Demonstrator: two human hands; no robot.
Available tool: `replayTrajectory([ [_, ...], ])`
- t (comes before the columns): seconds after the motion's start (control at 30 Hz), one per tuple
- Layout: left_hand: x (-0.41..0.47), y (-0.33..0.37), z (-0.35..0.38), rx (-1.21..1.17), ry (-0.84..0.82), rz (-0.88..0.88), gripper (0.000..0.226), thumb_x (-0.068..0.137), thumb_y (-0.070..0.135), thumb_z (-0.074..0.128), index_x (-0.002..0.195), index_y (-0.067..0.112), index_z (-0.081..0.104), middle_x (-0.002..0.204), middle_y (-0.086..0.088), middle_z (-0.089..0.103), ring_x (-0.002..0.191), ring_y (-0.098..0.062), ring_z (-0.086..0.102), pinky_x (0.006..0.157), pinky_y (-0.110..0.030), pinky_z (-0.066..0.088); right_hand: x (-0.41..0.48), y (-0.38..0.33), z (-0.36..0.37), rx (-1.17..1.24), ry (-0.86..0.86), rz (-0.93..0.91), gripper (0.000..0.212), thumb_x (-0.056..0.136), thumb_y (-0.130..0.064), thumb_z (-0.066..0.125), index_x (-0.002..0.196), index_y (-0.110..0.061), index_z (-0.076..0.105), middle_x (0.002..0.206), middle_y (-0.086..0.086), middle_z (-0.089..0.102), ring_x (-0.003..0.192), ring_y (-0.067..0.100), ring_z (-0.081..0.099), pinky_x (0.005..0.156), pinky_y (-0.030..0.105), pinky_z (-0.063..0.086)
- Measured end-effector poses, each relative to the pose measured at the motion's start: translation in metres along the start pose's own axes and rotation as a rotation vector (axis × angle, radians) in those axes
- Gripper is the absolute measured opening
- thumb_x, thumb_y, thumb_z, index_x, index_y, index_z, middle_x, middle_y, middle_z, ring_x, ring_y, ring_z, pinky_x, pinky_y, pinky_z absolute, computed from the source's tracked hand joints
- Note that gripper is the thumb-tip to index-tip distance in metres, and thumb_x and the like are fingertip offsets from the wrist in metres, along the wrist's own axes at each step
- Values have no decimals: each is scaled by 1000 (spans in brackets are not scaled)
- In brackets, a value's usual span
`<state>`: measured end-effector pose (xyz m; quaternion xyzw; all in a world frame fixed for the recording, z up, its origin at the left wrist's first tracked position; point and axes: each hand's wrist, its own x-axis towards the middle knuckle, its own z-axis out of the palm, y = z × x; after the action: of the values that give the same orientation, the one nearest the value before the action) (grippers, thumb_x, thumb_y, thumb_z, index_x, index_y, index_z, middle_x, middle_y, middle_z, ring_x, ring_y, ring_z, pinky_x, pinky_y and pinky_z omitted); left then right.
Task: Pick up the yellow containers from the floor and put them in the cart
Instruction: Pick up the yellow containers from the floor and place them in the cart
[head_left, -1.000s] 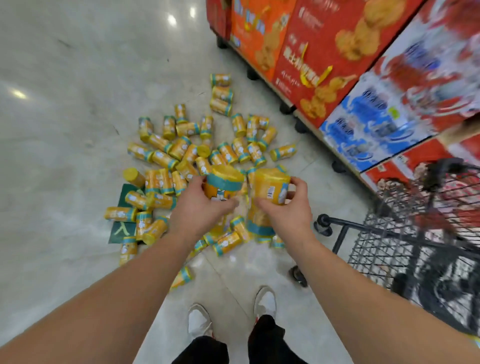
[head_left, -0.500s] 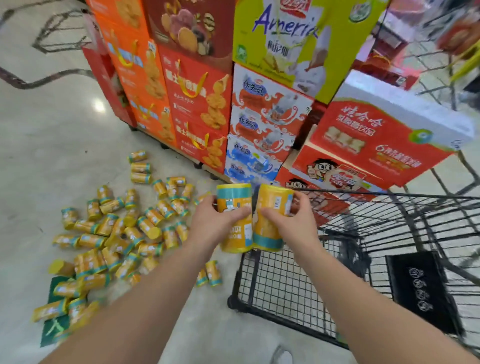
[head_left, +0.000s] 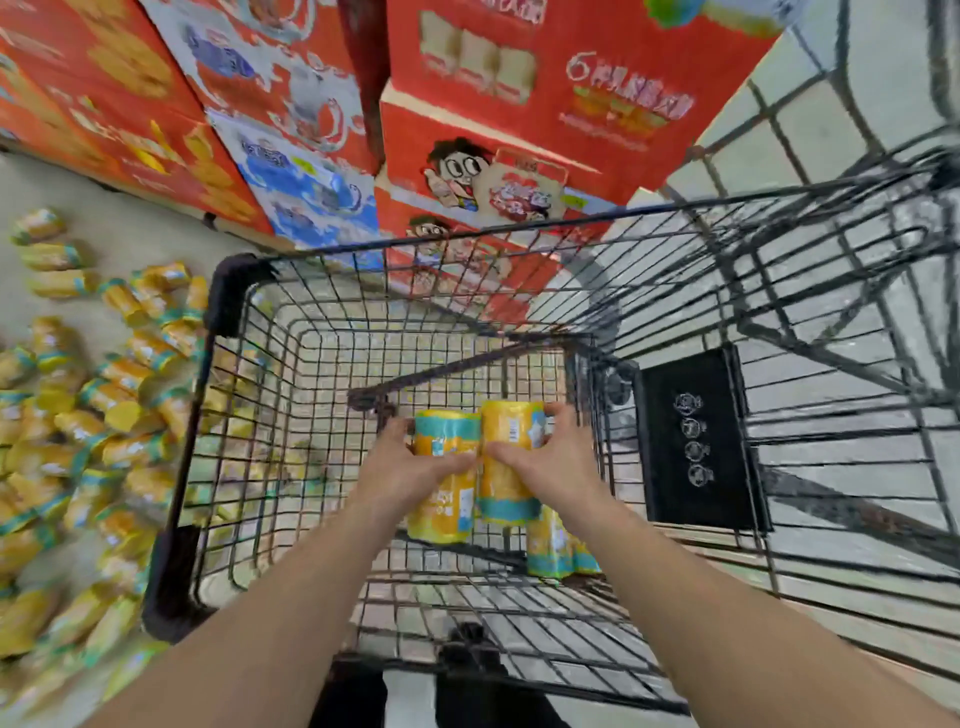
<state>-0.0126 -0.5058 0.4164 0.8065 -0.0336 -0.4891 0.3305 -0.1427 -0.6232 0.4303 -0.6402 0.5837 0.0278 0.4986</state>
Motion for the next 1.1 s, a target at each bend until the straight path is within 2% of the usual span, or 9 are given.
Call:
replayTrajectory([
  [0.17,43,-42,42,72,-85,-163,101,43,44,92,129,18,44,113,-4,64,98,-25,66,82,-40,56,35,65,22,-275,-77,100,78,64,-43,88,121,-12,45,91,-6,55,85,16,57,69,27,45],
  [0.27,70,-63,62,67,-140,-250,88,47,40,94,118,18,47,109,-3,66,97,-22,66,79,-38,58,56,92,38,-406,-160,156,83,62,-55,85,117,-10,42,102,3,57,103,27,59,74,31,44],
  [0.33,87,-78,72,118,-168,-274,97,36,51,92,118,19,50,110,-3,68,98,-22,67,80,-43,59,68,105,48,-431,-187,205,79,64,-53,84,112,-11,39,97,1,54,100,27,58,74,33,45],
  [0.43,97,-90,78,186,-176,-287,73,53,38,90,110,18,50,100,-1,64,88,-19,65,75,-41,59,78,115,59,-465,-216,269,84,66,-50,84,123,-10,37,104,2,55,87,20,55,66,31,43],
  [0.53,103,-99,80,234,-177,-286,80,45,39,89,113,17,53,103,-1,65,89,-21,66,76,-41,59,79,118,71,-606,-230,290,92,68,-56,79,133,-8,35,114,4,59,103,25,61,71,32,44],
  [0.73,107,-105,85,300,-198,-268,66,51,37,87,108,18,58,101,-2,67,92,-21,66,80,-41,58,78,115,79,-779,-237,311,72,76,-56,72,123,-12,40,107,0,63,103,26,64,70,34,40],
  [0.93,100,-99,79,241,-236,-262,48,74,32,81,112,16,55,96,2,61,78,-10,57,59,-25,44,70,110,77,-787,-218,274,90,82,-55,68,144,-9,21,105,1,64,98,24,65,60,31,41],
  [1.0,93,-89,71,253,-208,-230,60,77,34,79,125,14,49,98,2,58,78,-10,55,60,-26,44,64,101,70,-771,-201,235,83,82,-55,67,142,-13,27,97,-2,60,89,23,63,65,31,45],
  [1.1,80,-66,52,267,-110,-133,88,74,43,79,143,11,34,130,-9,55,105,-21,58,81,-30,48,54,72,55,-718,-157,122,76,84,-56,63,140,-18,31,97,-2,59,86,23,59,69,33,48],
])
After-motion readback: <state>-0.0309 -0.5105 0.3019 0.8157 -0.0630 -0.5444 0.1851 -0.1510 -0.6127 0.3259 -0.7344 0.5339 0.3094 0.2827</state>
